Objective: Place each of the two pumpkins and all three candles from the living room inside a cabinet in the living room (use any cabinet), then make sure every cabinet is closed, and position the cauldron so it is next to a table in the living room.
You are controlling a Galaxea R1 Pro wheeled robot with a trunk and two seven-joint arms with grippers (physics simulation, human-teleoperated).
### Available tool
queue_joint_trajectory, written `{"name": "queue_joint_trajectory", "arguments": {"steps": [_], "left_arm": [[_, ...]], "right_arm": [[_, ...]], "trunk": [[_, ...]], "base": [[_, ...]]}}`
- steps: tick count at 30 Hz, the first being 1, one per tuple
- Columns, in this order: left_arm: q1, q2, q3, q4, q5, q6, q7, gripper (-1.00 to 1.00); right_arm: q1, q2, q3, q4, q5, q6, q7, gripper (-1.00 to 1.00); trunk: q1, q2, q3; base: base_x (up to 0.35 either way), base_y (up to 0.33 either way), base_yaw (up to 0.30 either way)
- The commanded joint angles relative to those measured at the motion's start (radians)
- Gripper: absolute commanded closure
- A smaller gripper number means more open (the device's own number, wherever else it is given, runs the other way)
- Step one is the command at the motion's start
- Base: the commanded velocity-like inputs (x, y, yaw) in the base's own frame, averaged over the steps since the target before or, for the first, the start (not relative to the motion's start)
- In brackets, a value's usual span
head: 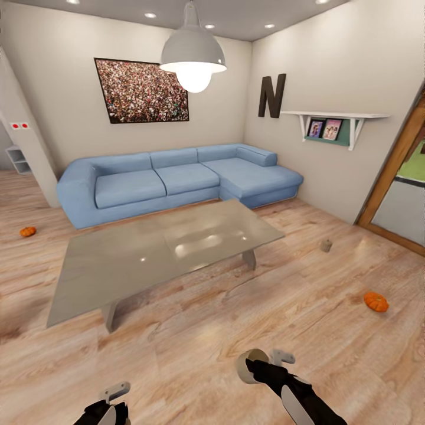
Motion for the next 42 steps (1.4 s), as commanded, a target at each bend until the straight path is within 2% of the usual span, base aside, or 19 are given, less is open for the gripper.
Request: {"name": "queue_joint_trajectory", "arguments": {"steps": [1,9,42], "left_arm": [[0.0,0.0,-0.002,-0.002,0.007,0.005,0.005,1.0],[0.0,0.0,-0.002,-0.002,0.007,0.005,0.005,1.0],[0.0,0.0,-0.002,-0.001,0.007,0.004,0.005,1.0]], "right_arm": [[0.0,-0.001,0.004,-0.002,-0.006,0.003,-0.003,1.0],[-0.001,0.0,0.004,-0.002,-0.006,0.003,-0.003,1.0],[-0.001,0.0,0.005,-0.001,-0.007,0.004,-0.003,1.0]], "trunk": [[0.0,-0.001,-0.001],[0.0,-0.001,-0.001],[0.0,-0.001,-0.001]], "base": [[-0.229,0.0,0.0],[-0.084,0.0,0.112],[-0.001,0.0,0.288]]}}
